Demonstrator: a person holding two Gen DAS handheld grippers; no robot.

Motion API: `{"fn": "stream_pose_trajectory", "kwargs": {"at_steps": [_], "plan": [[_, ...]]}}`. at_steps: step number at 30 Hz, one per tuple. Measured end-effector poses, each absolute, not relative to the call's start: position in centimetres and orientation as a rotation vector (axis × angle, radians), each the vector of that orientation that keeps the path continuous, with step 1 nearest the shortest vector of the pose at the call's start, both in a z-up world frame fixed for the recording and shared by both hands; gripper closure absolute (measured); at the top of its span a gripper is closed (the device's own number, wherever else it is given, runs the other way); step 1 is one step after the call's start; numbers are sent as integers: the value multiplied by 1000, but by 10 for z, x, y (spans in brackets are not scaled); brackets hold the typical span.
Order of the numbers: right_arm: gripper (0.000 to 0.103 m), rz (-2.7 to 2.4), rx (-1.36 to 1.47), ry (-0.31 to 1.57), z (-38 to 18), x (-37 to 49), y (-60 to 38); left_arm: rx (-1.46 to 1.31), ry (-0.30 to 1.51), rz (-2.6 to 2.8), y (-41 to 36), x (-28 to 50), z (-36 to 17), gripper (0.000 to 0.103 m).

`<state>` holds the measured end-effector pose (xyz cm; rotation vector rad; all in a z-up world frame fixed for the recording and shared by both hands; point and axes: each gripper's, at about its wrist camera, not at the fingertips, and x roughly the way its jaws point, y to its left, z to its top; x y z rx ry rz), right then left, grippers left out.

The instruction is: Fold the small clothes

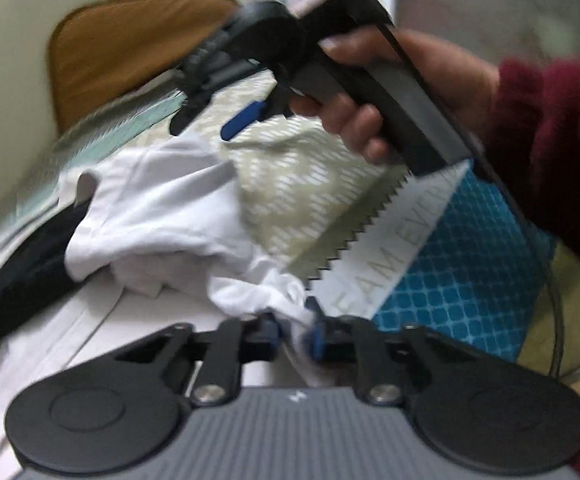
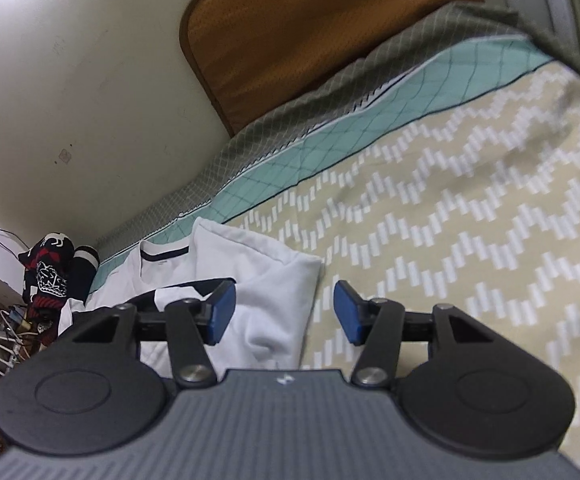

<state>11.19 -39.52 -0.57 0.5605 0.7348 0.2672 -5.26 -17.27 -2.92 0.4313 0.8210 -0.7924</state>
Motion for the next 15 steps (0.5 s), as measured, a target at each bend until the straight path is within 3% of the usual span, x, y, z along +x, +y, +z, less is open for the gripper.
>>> {"fn": "stream_pose_trajectory", "kwargs": {"at_steps": [2,3,4,5,15], "plan": [[53,277,553,752,-13,120,-389,353,858,-808,-158,-44,-26,93],[66,280,539,744,-14,122,-385,331,856,-807,-153,-42,-23,94],[90,277,514,763,-13,124,-380,311,846,-808,-144,-41,-20,94],[94,268,505,777,-12,125,-376,290,837,-812,-137,-41,-16,94],[96,405,430,597,96,106,-307,-132,731,-744,18,-24,18,94]]}}
